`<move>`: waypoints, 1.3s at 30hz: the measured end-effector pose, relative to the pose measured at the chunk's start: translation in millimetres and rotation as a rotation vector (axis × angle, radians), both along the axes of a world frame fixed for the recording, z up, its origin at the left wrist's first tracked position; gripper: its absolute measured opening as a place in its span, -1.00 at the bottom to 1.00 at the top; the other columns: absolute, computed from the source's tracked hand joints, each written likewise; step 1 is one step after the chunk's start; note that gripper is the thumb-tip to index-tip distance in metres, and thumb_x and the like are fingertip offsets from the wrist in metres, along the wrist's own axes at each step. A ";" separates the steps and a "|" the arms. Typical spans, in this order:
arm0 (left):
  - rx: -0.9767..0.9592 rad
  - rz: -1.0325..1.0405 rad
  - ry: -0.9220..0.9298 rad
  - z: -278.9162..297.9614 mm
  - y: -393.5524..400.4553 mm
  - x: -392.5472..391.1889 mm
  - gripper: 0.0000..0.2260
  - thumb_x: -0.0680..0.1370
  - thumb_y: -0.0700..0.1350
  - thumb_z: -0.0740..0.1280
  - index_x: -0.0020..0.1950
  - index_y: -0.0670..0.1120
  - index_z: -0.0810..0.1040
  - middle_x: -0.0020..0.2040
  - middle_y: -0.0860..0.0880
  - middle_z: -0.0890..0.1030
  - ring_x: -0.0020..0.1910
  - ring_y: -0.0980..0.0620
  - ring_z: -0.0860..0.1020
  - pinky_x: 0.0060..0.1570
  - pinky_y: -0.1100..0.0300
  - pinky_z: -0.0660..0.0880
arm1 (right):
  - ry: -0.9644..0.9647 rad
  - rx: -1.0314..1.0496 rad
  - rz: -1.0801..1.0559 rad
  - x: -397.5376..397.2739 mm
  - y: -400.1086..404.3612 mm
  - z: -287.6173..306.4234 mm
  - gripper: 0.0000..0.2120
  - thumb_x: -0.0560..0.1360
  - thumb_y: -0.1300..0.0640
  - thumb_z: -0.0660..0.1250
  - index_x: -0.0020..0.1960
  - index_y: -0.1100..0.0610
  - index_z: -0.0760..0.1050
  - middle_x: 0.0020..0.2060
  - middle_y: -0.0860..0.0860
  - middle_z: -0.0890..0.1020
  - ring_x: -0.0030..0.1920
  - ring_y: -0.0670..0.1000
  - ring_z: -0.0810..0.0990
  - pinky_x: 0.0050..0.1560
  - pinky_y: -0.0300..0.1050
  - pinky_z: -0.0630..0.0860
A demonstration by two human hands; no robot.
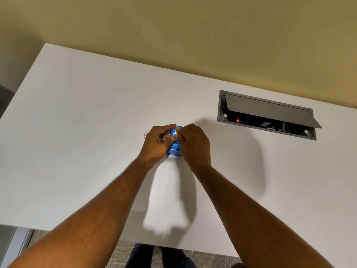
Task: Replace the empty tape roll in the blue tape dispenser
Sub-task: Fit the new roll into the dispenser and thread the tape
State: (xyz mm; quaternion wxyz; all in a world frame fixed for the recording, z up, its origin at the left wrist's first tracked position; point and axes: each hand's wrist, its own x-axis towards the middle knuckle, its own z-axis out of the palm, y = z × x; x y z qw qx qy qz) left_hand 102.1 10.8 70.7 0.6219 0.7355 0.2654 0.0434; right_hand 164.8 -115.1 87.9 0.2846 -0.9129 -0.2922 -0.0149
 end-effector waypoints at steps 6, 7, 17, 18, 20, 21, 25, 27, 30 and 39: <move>0.024 -0.030 -0.008 -3.6 2.7 0.1 -0.69 0.55 -0.16 0.41 0.22 0.18 0.58 0.18 -0.05 0.59 0.11 0.06 0.61 0.22 0.11 0.53 | -0.036 -0.082 0.040 -6.4 1.5 1.9 -0.90 0.42 0.30 0.47 -0.16 0.22 0.54 -0.23 0.13 0.61 -0.28 0.07 0.54 -0.36 -0.11 0.47; 0.032 -0.037 -0.003 -4.3 3.2 0.3 -0.68 0.55 -0.16 0.41 0.24 0.17 0.58 0.17 -0.03 0.59 0.12 0.06 0.60 0.22 0.12 0.53 | -0.031 -0.079 0.034 -6.4 2.5 2.0 -0.90 0.43 0.29 0.47 -0.14 0.23 0.54 -0.23 0.14 0.61 -0.28 0.07 0.54 -0.35 -0.11 0.46; 0.102 -0.071 0.009 -9.6 4.6 2.8 -0.66 0.54 -0.11 0.44 0.31 0.05 0.57 0.18 -0.02 0.57 0.06 0.13 0.56 0.13 0.28 0.46 | 0.096 -0.020 0.009 -8.2 3.1 -2.1 -0.97 0.52 0.29 0.33 -0.08 0.25 0.48 -0.17 0.15 0.56 -0.21 0.07 0.51 -0.19 -0.03 0.53; 0.109 -0.071 0.013 -10.3 5.0 3.0 -0.66 0.54 -0.10 0.44 0.31 0.05 0.57 0.18 -0.02 0.57 0.05 0.13 0.56 0.11 0.31 0.46 | 0.109 -0.018 0.005 -8.1 2.7 -3.2 -0.97 0.52 0.29 0.33 -0.08 0.24 0.48 -0.17 0.14 0.56 -0.21 0.07 0.51 -0.18 -0.03 0.54; 0.116 -0.074 0.015 -12.0 5.7 3.5 -0.66 0.54 -0.10 0.45 0.31 0.07 0.57 0.17 -0.01 0.56 0.04 0.15 0.56 0.06 0.38 0.44 | 0.144 -0.010 0.003 -8.1 1.9 -5.3 -0.95 0.53 0.24 0.33 -0.07 0.21 0.47 -0.18 0.11 0.56 -0.22 0.06 0.51 -0.19 -0.07 0.52; 0.119 -0.077 0.014 -12.5 5.9 3.8 -0.65 0.53 -0.10 0.45 0.31 0.08 0.57 0.17 -0.01 0.56 0.04 0.16 0.56 0.05 0.39 0.44 | 0.156 -0.007 0.007 -8.5 1.2 -6.2 -0.94 0.53 0.22 0.33 -0.07 0.19 0.46 -0.18 0.09 0.56 -0.22 0.05 0.51 -0.20 -0.09 0.51; 0.130 -0.095 0.011 -13.1 6.4 3.4 -0.64 0.51 -0.11 0.46 0.27 0.16 0.55 0.14 0.03 0.54 0.01 0.19 0.56 -0.02 0.42 0.42 | 0.170 -0.013 0.017 -10.3 -3.9 -9.4 -0.95 0.55 0.19 0.31 -0.06 0.15 0.46 -0.18 0.02 0.53 -0.22 0.02 0.51 -0.21 -0.12 0.50; 0.133 -0.098 0.012 -12.5 6.7 2.9 -0.61 0.50 -0.15 0.46 0.26 0.19 0.53 0.14 0.04 0.54 0.00 0.20 0.56 -0.05 0.44 0.42 | 0.183 -0.011 0.014 -11.7 -6.6 -10.0 -0.95 0.56 0.20 0.31 -0.07 0.14 0.45 -0.19 -0.02 0.49 -0.23 0.01 0.50 -0.23 -0.18 0.44; 0.134 -0.092 0.004 -9.6 6.5 2.3 -0.57 0.48 -0.21 0.44 0.21 0.24 0.52 0.09 0.13 0.54 -0.02 0.23 0.57 -0.11 0.49 0.45 | 0.256 0.019 -0.018 -16.7 -8.9 -8.7 -0.93 0.57 0.15 0.21 -0.10 0.08 0.40 -0.24 -0.07 0.48 -0.27 -0.04 0.47 -0.25 -0.30 0.34; 0.142 -0.088 -0.008 -6.9 5.1 3.0 -0.60 0.50 -0.29 0.40 0.26 0.07 0.59 0.11 0.07 0.57 0.04 0.10 0.59 0.06 0.26 0.54 | 0.250 -0.018 -0.034 -25.2 -12.4 -2.8 -0.94 0.59 0.19 0.27 -0.06 0.07 0.44 -0.23 -0.08 0.52 -0.30 -0.08 0.47 -0.27 -0.39 0.30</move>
